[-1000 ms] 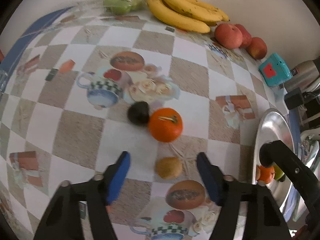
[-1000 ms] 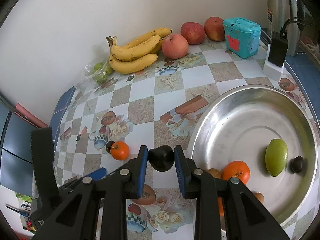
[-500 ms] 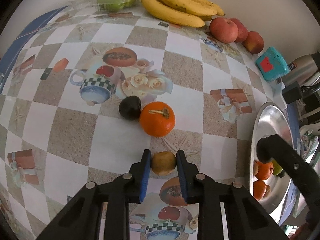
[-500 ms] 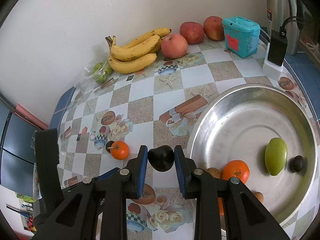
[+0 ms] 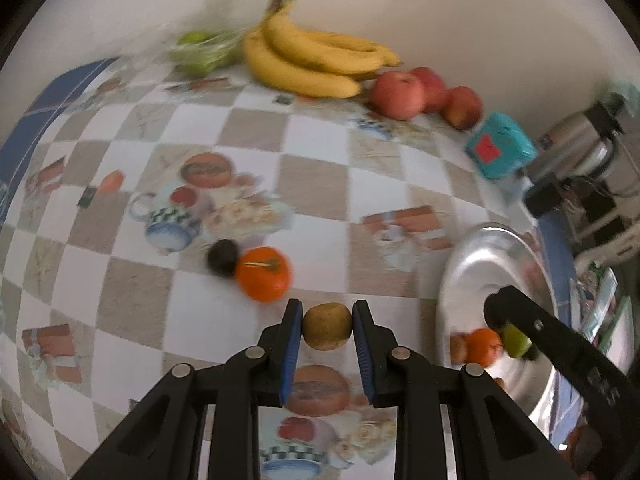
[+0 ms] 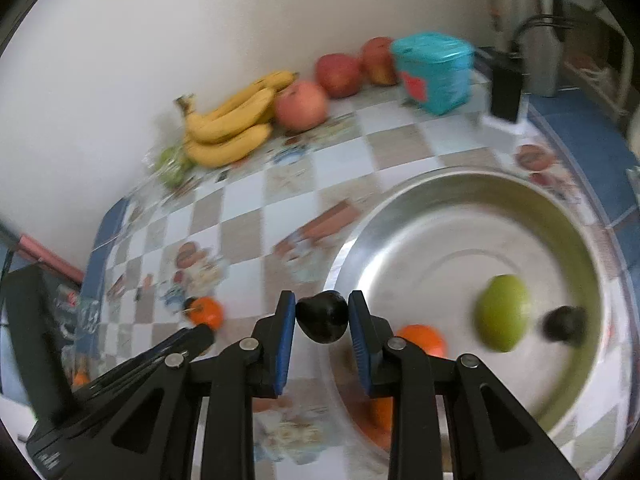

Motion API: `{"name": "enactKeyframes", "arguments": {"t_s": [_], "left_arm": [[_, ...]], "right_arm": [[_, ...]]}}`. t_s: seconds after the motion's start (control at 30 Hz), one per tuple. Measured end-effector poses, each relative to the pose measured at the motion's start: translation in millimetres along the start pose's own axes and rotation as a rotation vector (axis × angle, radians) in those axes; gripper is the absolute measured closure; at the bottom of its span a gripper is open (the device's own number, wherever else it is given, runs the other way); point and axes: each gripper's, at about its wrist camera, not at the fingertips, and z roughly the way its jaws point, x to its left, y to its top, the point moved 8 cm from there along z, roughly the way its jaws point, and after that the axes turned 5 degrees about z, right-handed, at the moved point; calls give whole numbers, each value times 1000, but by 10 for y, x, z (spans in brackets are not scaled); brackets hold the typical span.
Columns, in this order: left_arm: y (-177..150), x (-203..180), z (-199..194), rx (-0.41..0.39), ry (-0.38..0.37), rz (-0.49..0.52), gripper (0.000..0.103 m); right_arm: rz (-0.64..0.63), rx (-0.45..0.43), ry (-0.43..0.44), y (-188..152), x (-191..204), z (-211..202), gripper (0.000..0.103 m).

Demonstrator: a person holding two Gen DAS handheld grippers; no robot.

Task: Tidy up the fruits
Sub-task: 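Carry the tan fruit into the steel plate and open the left tool while the right releases the avocado there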

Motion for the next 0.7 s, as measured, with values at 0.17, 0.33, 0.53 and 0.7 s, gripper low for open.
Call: {"name": "enactKeyframes", "arguments": {"t_s": [0.17, 0.33, 0.53, 0.7], "left_arm": [[-57, -421, 16, 6, -77, 75, 76], [-165, -840, 21, 2, -113, 186, 76], [-153, -1138, -20, -93, -112, 299, 76], [-83, -1199, 43, -161, -105, 331, 76]], "right_arm": [[79, -39, -79, 116, -434, -144, 75], [159, -69, -140, 169, -847, -272, 75], [252, -128, -168, 231, -1195, -411, 75], [249, -181, -140, 303, -1188, -385, 75]]}}
